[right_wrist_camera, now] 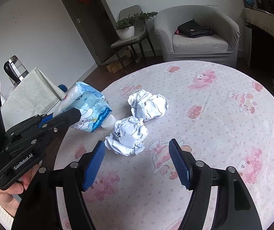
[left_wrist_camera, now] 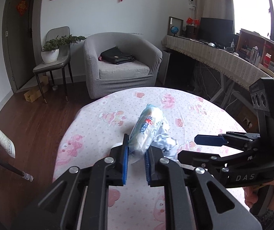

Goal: Collect trash
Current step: 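Grasp the tissue pack with the left tool while the right tool grasps crumpled paper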

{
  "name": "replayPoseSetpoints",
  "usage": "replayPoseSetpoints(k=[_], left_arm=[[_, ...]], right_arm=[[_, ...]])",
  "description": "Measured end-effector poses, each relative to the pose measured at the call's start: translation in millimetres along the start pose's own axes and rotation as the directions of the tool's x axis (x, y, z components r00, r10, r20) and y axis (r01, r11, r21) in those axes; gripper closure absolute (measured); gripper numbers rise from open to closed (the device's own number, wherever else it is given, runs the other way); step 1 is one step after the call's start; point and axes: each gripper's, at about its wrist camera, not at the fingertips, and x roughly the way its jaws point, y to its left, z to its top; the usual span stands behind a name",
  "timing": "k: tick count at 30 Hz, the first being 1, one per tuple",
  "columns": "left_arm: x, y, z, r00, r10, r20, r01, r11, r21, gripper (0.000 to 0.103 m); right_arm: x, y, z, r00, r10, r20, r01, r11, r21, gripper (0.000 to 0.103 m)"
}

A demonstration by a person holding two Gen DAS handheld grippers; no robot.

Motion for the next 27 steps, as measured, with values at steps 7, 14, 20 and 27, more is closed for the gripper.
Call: replayPoseSetpoints(k=[7, 14, 20, 27], left_arm=[[-9.3, 26.0, -4.3, 1.000, 0.016, -0.002, -0.016, 0.999, -0.036, 0.087], [-23.6, 53.2, -9.4, 0.999, 0.033, -0.001, -0.033, 0.997, -0.066, 0.087], [-33.8, 78.2, -14.6, 0.998, 0.055, -0.011, -0.055, 0.993, -0.101, 0.087], [-47.8, 104.4, -24.5, 0.996, 0.085, -0.016, -0.087, 0.988, -0.125, 0.087]], right_arm=[[17.9, 11.9, 3.9, 1.000, -0.012, -0.017, 0.012, 1.000, -0.015, 0.033], [38.3, 20.8, 7.6, 0.997, -0.065, -0.043, 0.064, 0.998, -0.027, 0.033], [51.1, 21.7, 10.4, 0.993, -0.103, -0.058, 0.102, 0.995, -0.012, 0.040], [53.8, 28.4, 14.2, 0.987, -0.153, -0.050, 0.152, 0.988, -0.029, 0.048]])
